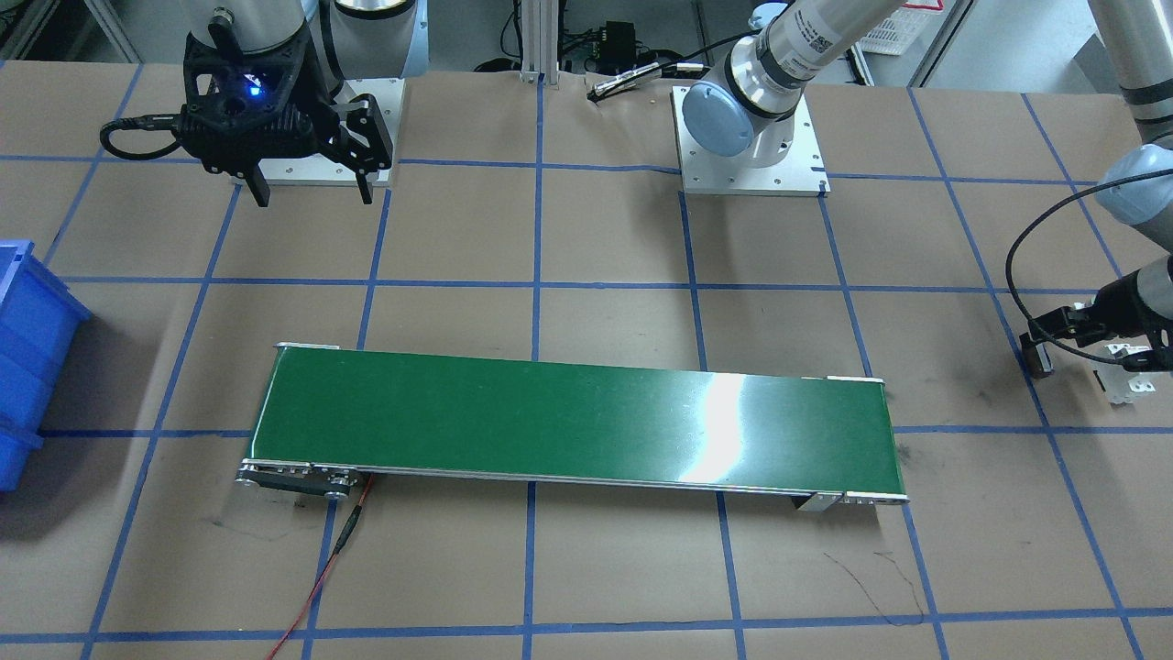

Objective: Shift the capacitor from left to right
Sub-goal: 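Grasp the brown cylindrical capacitor with the left gripper and lift it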

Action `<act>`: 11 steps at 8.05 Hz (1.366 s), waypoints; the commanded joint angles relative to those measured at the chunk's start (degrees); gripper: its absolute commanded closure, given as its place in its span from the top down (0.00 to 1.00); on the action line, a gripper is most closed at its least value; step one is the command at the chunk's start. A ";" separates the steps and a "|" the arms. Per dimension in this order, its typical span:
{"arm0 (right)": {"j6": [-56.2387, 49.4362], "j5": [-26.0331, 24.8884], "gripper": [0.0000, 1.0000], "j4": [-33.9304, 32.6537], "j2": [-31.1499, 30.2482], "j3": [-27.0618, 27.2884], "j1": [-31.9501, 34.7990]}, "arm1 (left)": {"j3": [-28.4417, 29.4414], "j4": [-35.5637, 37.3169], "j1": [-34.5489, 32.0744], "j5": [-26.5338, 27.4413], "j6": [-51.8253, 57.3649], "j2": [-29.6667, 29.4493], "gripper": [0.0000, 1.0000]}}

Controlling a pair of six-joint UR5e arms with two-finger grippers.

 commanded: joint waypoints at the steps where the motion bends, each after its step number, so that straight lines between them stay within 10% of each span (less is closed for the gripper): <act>1: 0.00 -0.08 1.00 0.00 0.00 0.00 -0.02 | 0.10 0.13 -0.07 -0.22 -5.73 -2.69 0.99; 3: 0.00 -0.08 1.00 0.00 0.00 0.00 0.07 | 0.09 0.04 -0.16 -0.31 -5.73 -2.87 0.72; 5: 0.00 0.00 1.00 0.00 0.00 0.00 -0.02 | 0.18 0.04 -0.16 -0.31 -5.81 -2.78 0.00; 11: 0.00 -0.08 1.00 0.17 0.00 0.00 -0.02 | 0.53 -4.08 -11.98 -0.31 -6.08 11.95 0.00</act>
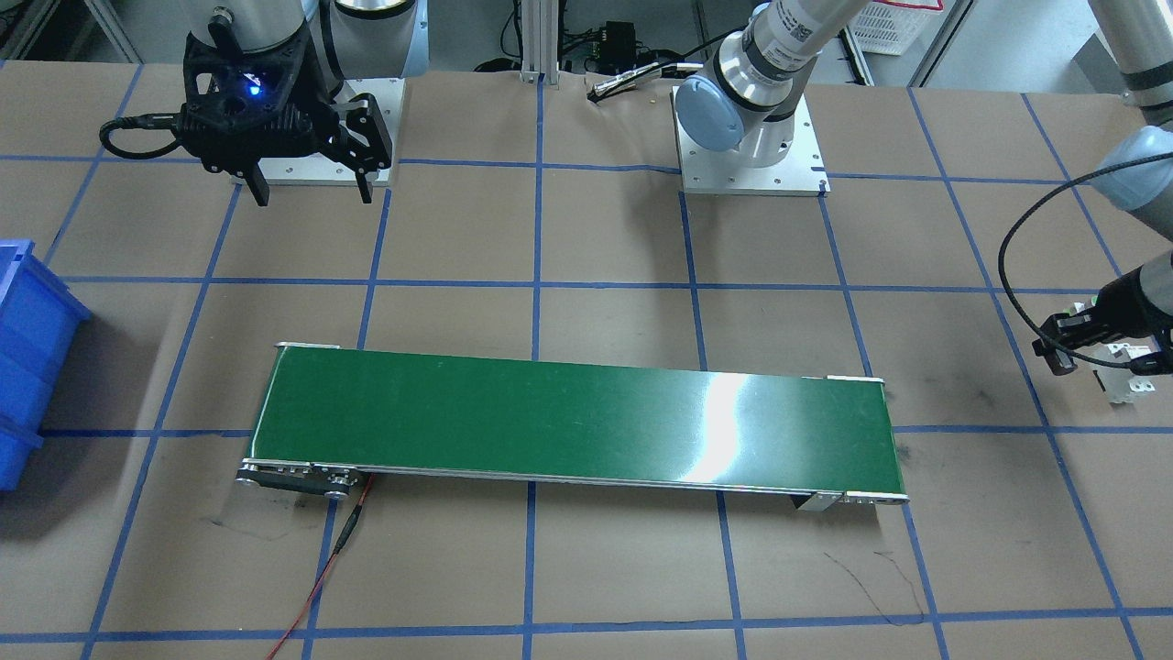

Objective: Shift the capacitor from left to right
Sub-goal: 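Grasp the brown cylindrical capacitor with the left gripper and lift it, then carry the capacitor to the belt end nearest the left arm and lower it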

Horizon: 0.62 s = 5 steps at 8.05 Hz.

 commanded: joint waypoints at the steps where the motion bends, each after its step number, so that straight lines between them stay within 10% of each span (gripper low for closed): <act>1: 0.00 0.00 1.00 0.09 0.00 0.00 0.00 | 0.12 -1.47 -12.43 -0.41 -3.35 8.52 0.00; 5: -0.09 0.00 1.00 0.09 0.00 0.00 0.09 | -0.05 -1.30 -26.28 -11.64 -16.46 7.85 0.00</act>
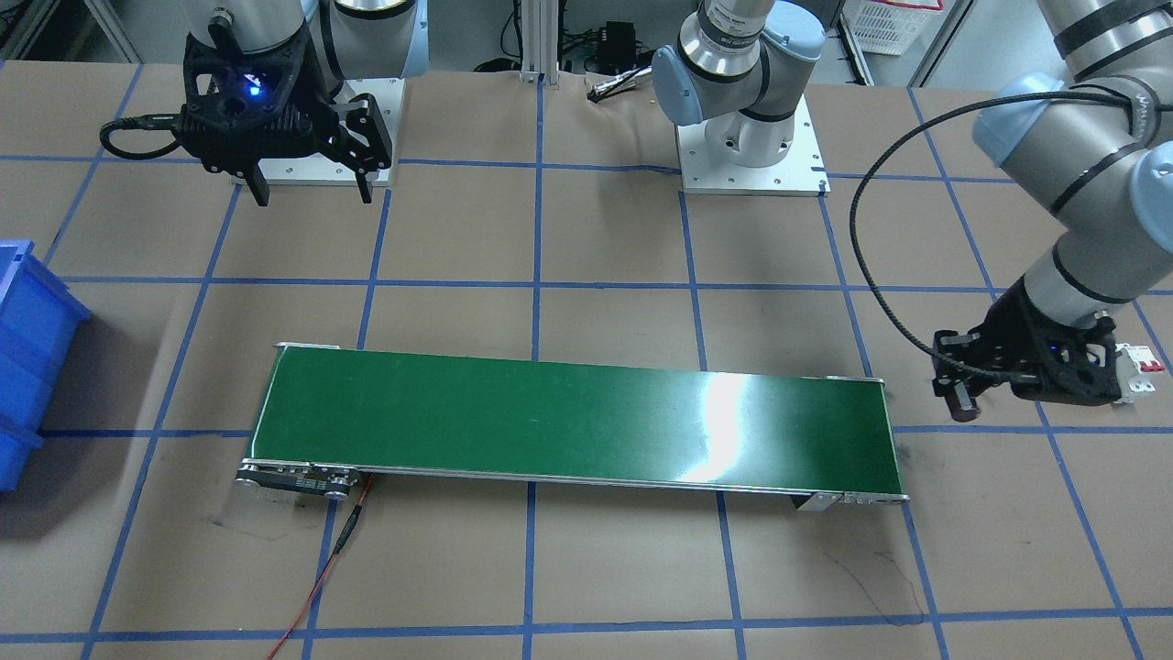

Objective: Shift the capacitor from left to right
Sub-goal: 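Carry the capacitor to the belt end nearest the left arm and lower it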

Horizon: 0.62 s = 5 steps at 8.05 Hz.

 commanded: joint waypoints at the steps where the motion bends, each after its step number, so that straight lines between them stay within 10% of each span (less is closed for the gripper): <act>1: 0.07 0.07 1.00 0.00 0.00 0.00 0.00 | -0.06 -0.06 -4.29 -4.33 -4.18 -2.69 0.00; 5: -0.02 -0.01 1.00 0.00 0.00 0.00 0.00 | 0.11 0.03 -4.21 -3.88 -4.19 -9.38 0.00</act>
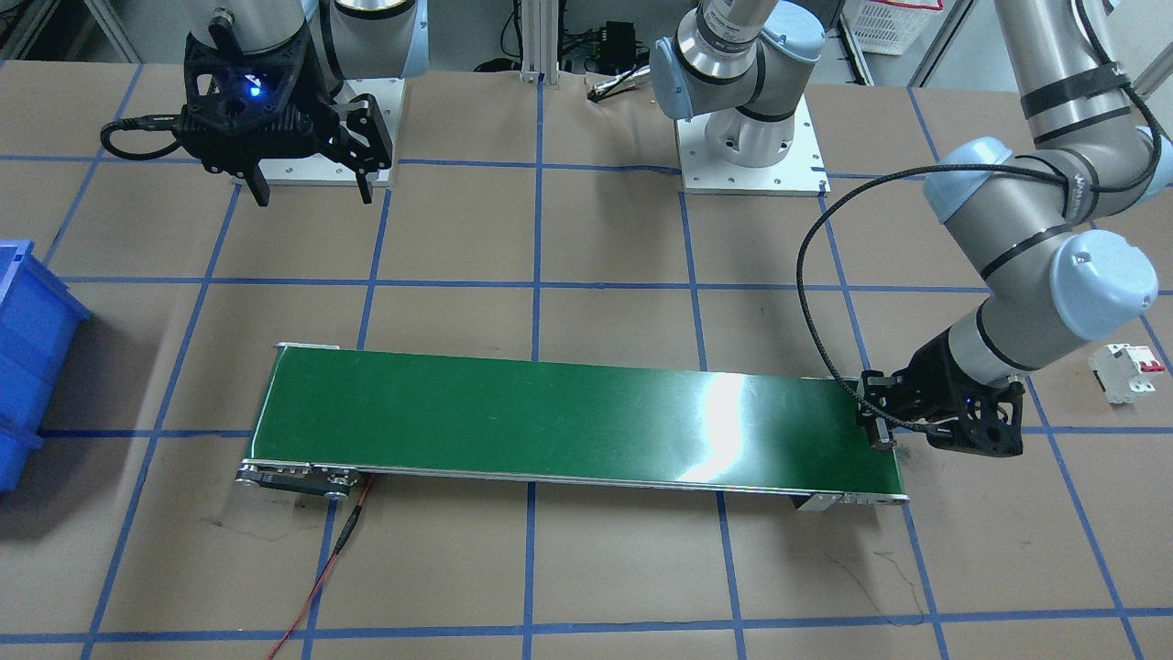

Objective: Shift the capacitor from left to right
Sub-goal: 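Carry the capacitor to the belt end nearest the left arm and lower it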

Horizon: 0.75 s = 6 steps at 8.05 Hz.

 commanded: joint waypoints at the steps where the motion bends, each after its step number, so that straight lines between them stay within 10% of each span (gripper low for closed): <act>1: 0.00 -0.01 1.00 0.00 0.00 0.00 0.06 | 0.04 -0.03 -0.04 0.08 -1.79 -2.51 0.00; 2: 0.00 -0.01 1.00 0.00 0.00 0.00 -0.03 | -0.05 -0.64 -0.13 -0.10 -5.90 -1.72 0.60; 3: 0.00 -0.01 1.00 0.00 0.00 0.00 -0.03 | 0.04 -0.82 -0.56 -0.19 -6.55 -1.02 1.00; 6: 0.08 0.08 1.00 0.00 0.00 0.00 -0.03 | -0.05 -4.85 -1.70 3.47 -9.19 4.07 1.00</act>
